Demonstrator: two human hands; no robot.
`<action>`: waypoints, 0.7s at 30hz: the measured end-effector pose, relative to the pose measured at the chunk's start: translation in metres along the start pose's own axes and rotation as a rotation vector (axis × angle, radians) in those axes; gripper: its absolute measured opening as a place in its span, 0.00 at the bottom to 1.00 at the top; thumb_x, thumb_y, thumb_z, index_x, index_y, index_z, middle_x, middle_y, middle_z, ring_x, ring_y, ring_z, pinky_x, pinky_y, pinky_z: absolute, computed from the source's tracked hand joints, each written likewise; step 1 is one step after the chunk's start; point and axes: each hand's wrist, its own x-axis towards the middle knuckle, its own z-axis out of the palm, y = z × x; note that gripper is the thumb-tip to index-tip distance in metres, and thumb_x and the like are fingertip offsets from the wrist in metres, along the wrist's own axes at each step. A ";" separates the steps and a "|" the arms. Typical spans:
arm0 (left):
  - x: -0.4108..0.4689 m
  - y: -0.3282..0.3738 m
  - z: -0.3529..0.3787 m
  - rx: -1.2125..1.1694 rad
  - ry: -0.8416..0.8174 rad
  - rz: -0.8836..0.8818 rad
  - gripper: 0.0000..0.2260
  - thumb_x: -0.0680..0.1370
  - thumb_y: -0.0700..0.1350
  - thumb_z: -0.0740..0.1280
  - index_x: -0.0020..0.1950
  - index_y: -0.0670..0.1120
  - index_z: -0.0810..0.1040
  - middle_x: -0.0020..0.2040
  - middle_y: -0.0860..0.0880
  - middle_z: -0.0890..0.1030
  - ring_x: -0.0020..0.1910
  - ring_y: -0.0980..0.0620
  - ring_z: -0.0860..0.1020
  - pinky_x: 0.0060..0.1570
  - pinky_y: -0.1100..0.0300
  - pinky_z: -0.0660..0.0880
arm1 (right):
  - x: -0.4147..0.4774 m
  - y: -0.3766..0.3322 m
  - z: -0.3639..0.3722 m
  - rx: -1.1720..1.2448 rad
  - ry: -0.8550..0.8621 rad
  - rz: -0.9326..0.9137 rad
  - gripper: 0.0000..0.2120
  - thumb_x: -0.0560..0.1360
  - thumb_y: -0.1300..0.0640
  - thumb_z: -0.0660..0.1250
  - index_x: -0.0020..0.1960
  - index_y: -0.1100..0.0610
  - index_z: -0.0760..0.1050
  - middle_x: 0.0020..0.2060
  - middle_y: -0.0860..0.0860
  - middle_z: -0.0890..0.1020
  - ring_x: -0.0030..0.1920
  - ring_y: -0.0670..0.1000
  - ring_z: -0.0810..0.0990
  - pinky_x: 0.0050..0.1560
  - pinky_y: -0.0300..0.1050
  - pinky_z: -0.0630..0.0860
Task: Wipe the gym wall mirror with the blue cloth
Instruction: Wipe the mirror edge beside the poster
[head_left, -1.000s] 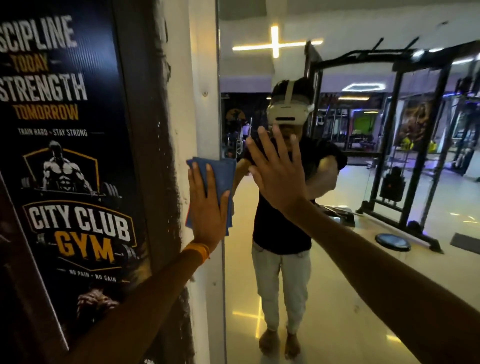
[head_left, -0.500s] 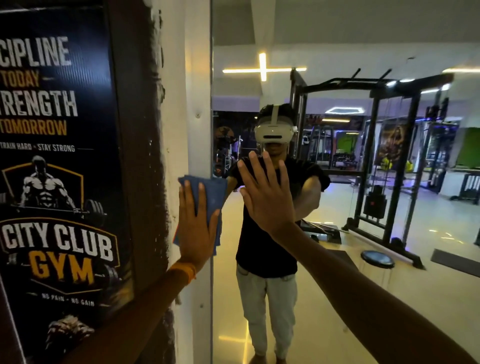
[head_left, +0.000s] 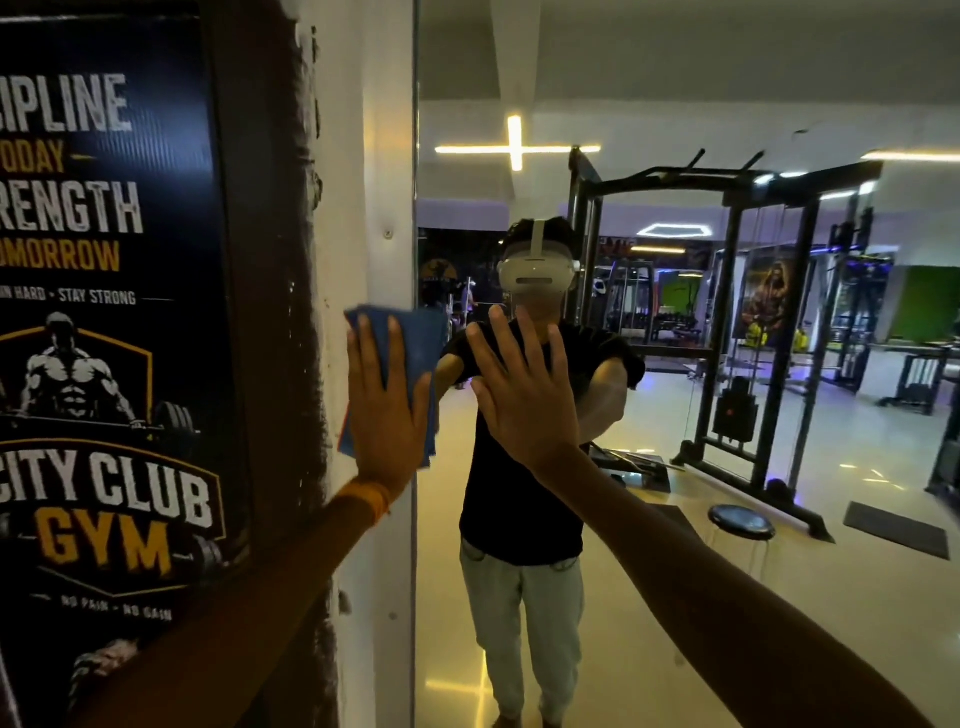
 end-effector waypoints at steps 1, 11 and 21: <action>-0.017 -0.007 0.000 -0.007 -0.038 -0.019 0.31 0.85 0.64 0.48 0.84 0.55 0.42 0.85 0.43 0.44 0.84 0.41 0.45 0.80 0.36 0.51 | 0.000 0.000 0.000 0.004 0.000 0.001 0.29 0.86 0.41 0.44 0.84 0.51 0.51 0.83 0.57 0.52 0.82 0.62 0.49 0.80 0.64 0.47; 0.115 0.042 -0.019 -0.024 0.126 -0.030 0.31 0.86 0.51 0.59 0.84 0.41 0.50 0.83 0.44 0.52 0.82 0.57 0.51 0.79 0.64 0.46 | 0.000 0.000 0.003 0.027 0.017 0.012 0.30 0.86 0.42 0.50 0.84 0.52 0.50 0.83 0.57 0.52 0.82 0.61 0.49 0.80 0.64 0.46; 0.049 0.018 -0.008 -0.071 0.023 -0.115 0.39 0.83 0.68 0.48 0.85 0.45 0.46 0.85 0.43 0.45 0.83 0.47 0.47 0.80 0.54 0.45 | -0.001 0.002 0.006 0.050 0.026 -0.012 0.30 0.86 0.42 0.50 0.84 0.53 0.51 0.83 0.58 0.51 0.82 0.63 0.49 0.80 0.66 0.50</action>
